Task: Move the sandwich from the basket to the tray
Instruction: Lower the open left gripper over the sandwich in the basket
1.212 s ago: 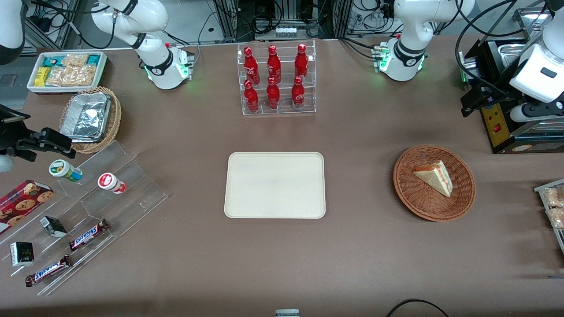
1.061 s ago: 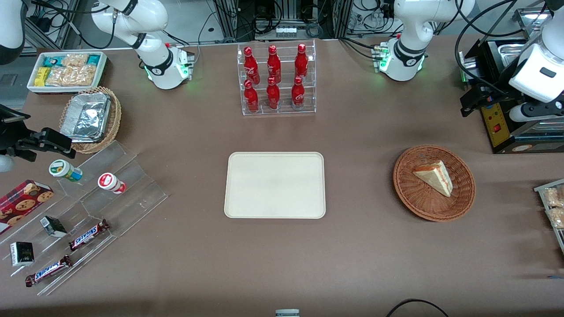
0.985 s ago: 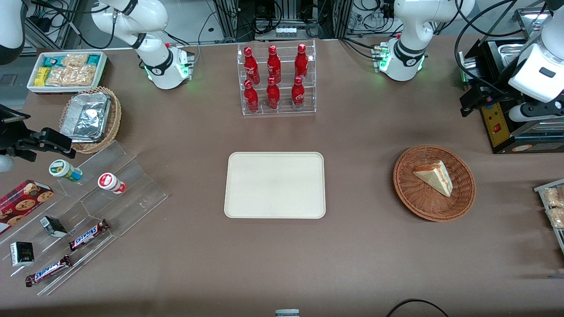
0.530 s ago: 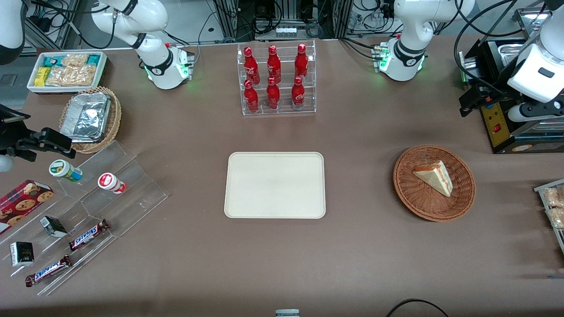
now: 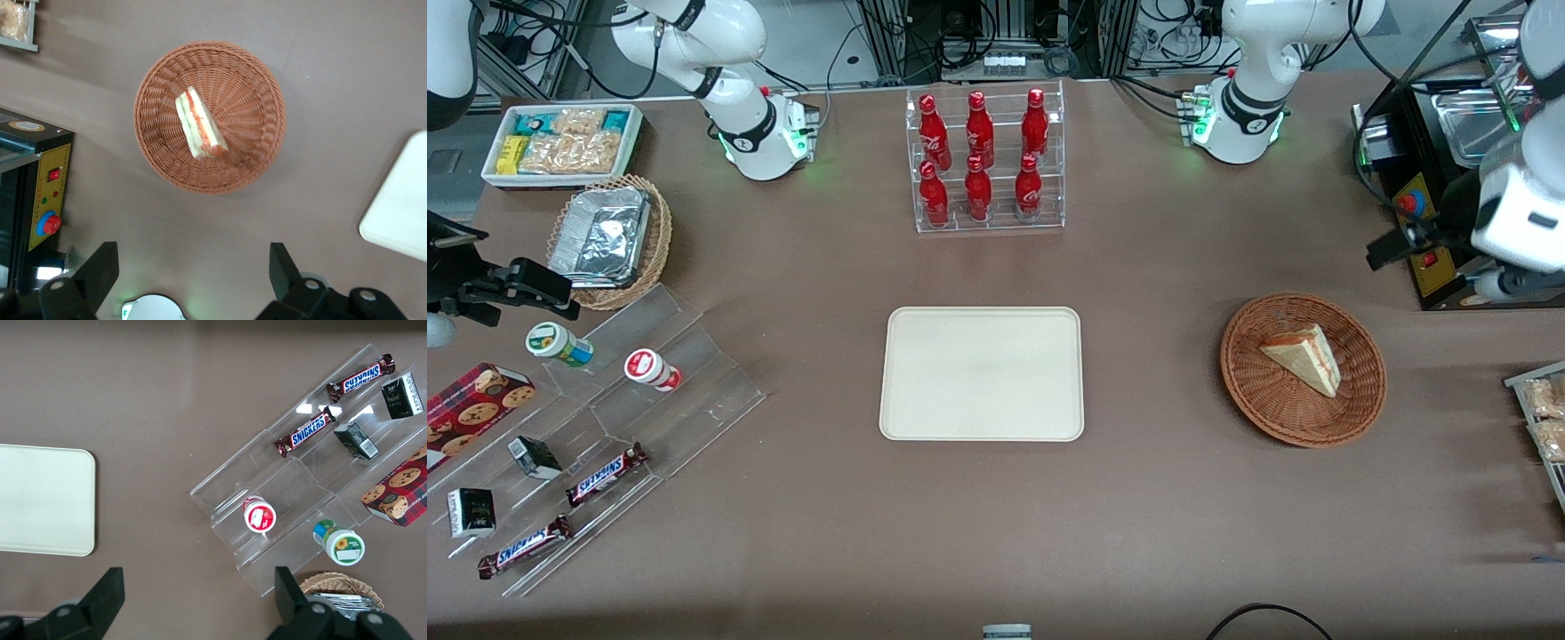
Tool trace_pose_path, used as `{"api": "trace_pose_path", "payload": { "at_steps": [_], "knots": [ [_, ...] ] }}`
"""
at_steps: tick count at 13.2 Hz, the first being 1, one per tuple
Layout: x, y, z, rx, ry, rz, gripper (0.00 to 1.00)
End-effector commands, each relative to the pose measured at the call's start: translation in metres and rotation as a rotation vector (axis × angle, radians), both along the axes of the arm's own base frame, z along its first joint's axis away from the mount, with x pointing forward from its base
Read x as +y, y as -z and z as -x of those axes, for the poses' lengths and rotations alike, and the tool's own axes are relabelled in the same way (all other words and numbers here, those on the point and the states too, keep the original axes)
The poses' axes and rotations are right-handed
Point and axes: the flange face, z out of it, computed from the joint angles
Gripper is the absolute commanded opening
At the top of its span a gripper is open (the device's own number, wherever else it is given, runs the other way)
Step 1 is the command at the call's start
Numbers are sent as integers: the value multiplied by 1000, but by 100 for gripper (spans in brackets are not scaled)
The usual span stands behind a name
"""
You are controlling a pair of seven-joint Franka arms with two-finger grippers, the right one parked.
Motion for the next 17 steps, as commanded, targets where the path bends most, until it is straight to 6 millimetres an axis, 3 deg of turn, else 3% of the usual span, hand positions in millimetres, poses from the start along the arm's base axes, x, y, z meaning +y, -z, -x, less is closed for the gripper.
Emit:
{"api": "trace_pose_path", "payload": {
  "at_steps": [1, 5, 6, 9, 11, 15, 17],
  "knots": [
    [8, 47, -2, -18, -136, -49, 100],
    [13, 114, -2, -60, -273, -74, 100],
    [31, 133, -4, -77, -331, -73, 100],
    [36, 206, -19, -89, -507, -85, 100],
    [35, 249, -15, -70, -550, -93, 100],
    [35, 307, -4, -77, -596, -86, 100],
    [34, 319, -1, -54, -593, -92, 100]
  ]
}}
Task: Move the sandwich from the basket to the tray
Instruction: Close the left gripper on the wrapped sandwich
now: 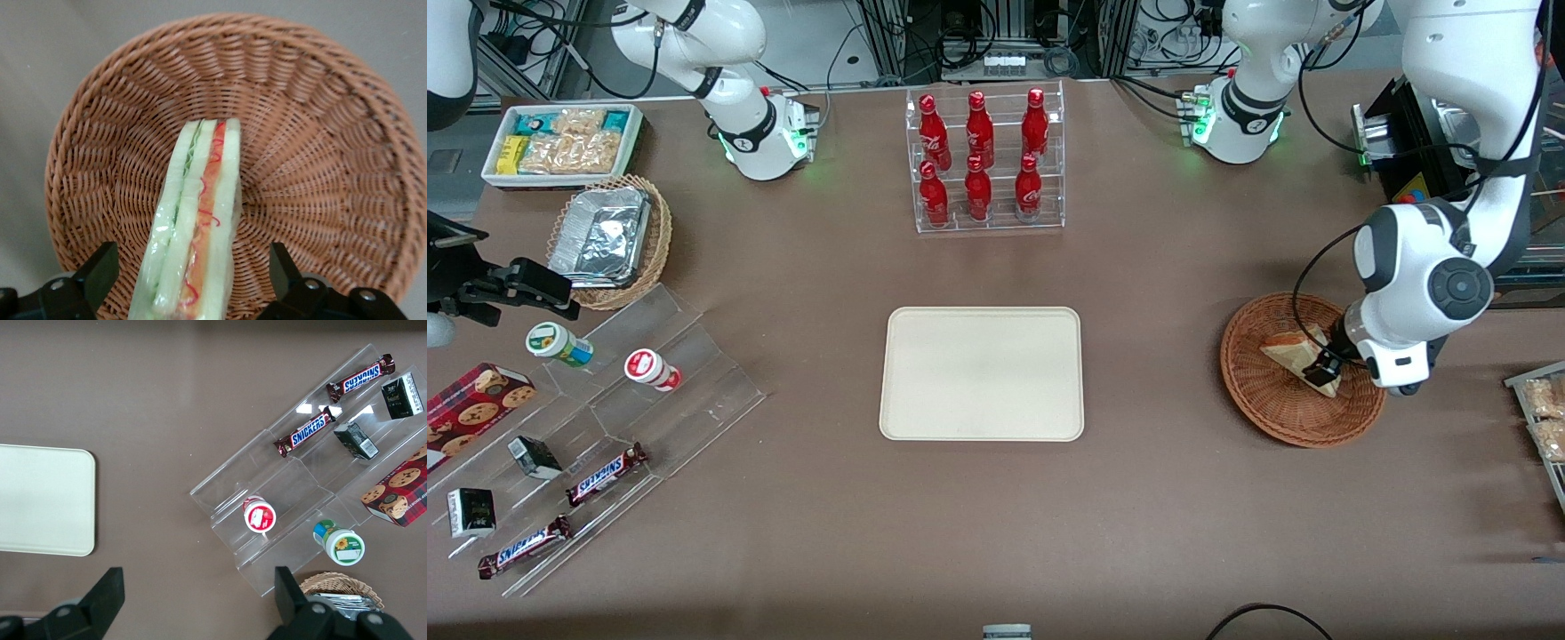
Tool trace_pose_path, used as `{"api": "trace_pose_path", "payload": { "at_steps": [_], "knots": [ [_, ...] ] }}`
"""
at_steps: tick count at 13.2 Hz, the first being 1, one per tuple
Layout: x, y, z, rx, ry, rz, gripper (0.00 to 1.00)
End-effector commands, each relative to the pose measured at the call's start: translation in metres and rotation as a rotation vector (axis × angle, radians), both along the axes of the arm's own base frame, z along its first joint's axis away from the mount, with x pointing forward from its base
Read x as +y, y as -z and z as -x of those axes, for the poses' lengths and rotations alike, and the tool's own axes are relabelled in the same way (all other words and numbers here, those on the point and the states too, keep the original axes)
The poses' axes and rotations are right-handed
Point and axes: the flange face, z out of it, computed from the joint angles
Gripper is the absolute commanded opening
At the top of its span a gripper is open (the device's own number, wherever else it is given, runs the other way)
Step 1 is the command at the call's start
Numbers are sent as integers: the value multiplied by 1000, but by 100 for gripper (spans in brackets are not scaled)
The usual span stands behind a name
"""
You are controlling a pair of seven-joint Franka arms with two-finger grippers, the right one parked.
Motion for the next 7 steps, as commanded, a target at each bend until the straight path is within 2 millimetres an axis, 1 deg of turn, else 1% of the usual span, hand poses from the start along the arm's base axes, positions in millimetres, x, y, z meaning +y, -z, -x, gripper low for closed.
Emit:
{"api": "trace_pose_path", "payload": {
  "at_steps": [1, 3, 5, 6, 7],
  "knots": [
    [-2, 7, 5, 4, -5, -20, 100],
    [-1, 14, 9, 17, -1, -50, 100],
    [-4, 34, 10, 43, 18, -89, 100],
    [-5, 41, 10, 37, 12, -94, 96],
    [-6, 43, 8, 26, 0, -93, 89]
  ]
}}
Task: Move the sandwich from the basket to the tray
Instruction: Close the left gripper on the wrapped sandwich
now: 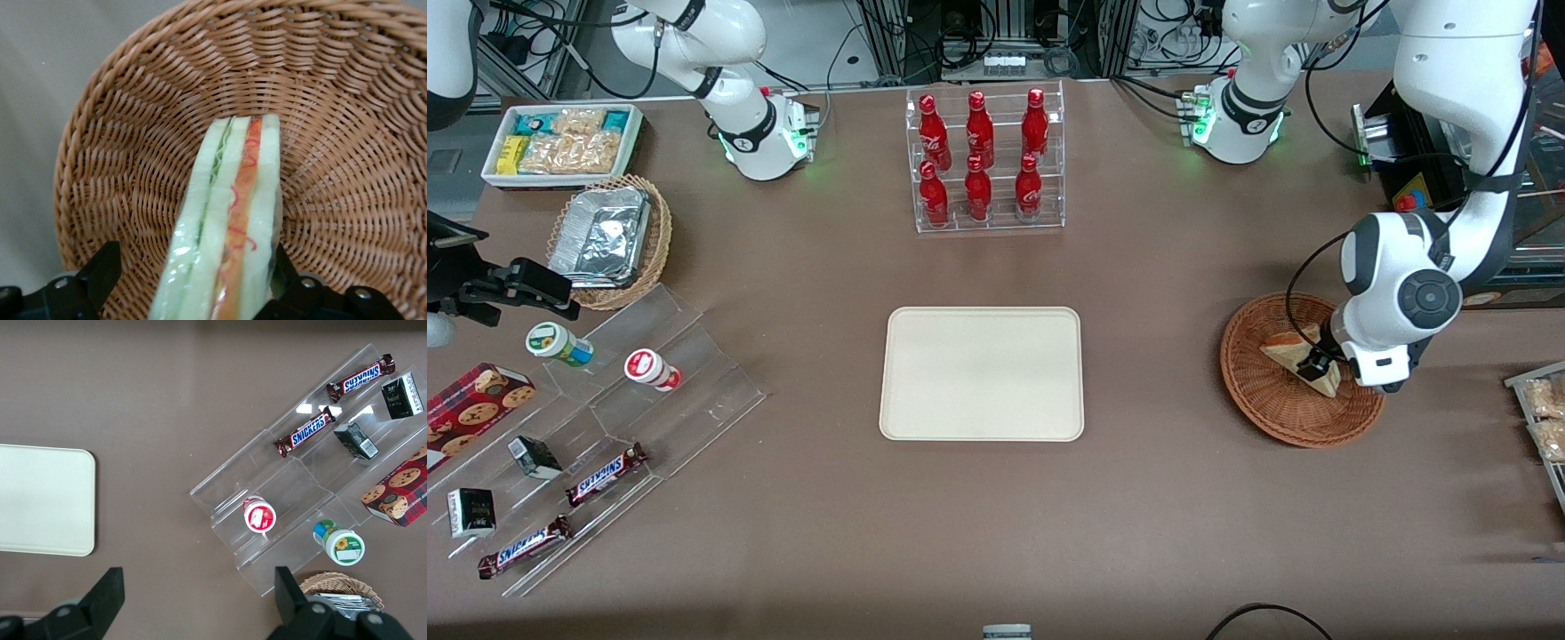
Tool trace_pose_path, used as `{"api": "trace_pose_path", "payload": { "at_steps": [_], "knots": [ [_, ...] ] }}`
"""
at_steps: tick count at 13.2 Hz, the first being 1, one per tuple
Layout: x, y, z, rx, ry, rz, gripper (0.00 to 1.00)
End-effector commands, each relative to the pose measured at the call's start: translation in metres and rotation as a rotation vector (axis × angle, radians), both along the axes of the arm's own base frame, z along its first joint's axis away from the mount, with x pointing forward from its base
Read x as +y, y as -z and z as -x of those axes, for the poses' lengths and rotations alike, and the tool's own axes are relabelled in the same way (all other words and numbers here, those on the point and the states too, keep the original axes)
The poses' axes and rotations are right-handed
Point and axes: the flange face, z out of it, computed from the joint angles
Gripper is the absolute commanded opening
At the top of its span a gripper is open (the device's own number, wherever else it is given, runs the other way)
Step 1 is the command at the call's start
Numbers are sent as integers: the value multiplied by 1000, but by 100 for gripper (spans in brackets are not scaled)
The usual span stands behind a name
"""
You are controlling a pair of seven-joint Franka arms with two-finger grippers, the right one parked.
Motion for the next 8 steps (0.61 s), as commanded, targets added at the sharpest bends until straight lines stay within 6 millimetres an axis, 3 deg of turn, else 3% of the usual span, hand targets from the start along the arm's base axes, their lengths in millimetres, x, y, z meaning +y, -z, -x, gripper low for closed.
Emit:
{"api": "trace_pose_path", "payload": {
  "at_steps": [1, 3, 5, 8],
  "knots": [
    [-4, 8, -5, -28, -19, -21, 88],
    [-2, 6, -7, -36, -28, -16, 81],
    [-3, 5, -8, -36, -32, -13, 62],
    [-8, -5, -7, -29, -26, -18, 44]
  ]
}}
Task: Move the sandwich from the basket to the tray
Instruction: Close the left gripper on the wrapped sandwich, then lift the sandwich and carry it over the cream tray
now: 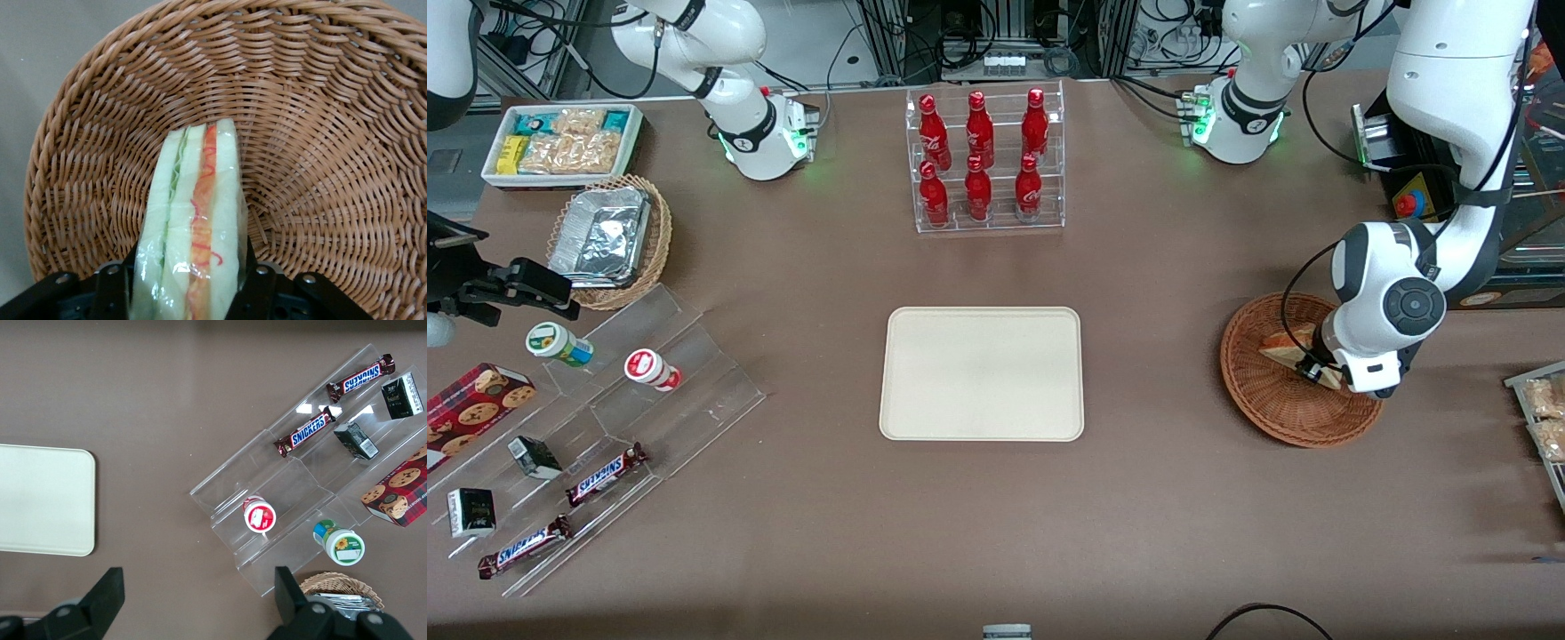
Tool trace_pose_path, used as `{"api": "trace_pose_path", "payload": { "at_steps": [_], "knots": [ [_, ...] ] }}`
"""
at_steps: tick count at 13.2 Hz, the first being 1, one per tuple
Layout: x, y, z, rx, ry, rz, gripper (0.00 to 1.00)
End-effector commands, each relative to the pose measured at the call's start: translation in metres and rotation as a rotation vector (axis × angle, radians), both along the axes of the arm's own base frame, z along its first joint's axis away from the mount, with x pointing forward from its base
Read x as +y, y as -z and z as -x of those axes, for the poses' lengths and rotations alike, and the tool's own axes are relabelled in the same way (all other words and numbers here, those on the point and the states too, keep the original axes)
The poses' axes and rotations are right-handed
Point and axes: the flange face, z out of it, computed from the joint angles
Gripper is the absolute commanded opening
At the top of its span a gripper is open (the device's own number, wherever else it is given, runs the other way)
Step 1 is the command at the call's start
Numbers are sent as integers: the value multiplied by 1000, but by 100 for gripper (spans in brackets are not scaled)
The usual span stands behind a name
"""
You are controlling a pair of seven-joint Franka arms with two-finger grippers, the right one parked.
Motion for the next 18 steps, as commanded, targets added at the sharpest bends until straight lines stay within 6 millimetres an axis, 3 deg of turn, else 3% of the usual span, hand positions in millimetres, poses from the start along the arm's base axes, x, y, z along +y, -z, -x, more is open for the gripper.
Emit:
{"api": "trace_pose_path", "payload": {
  "at_steps": [1, 3, 6, 8, 11, 16, 18],
  "knots": [
    [-7, -21, -3, -1, 6, -20, 39],
    [-17, -55, -20, 7, 36, -34, 39],
    [-78, -119, -52, 30, 127, -53, 39],
    [-118, -139, -62, 10, 225, -40, 38],
    [-184, -140, -66, 0, 365, 59, 38],
    [-320, -125, -74, -18, 661, 194, 38],
    [-358, -119, -61, -14, 731, 204, 38]
  ]
}}
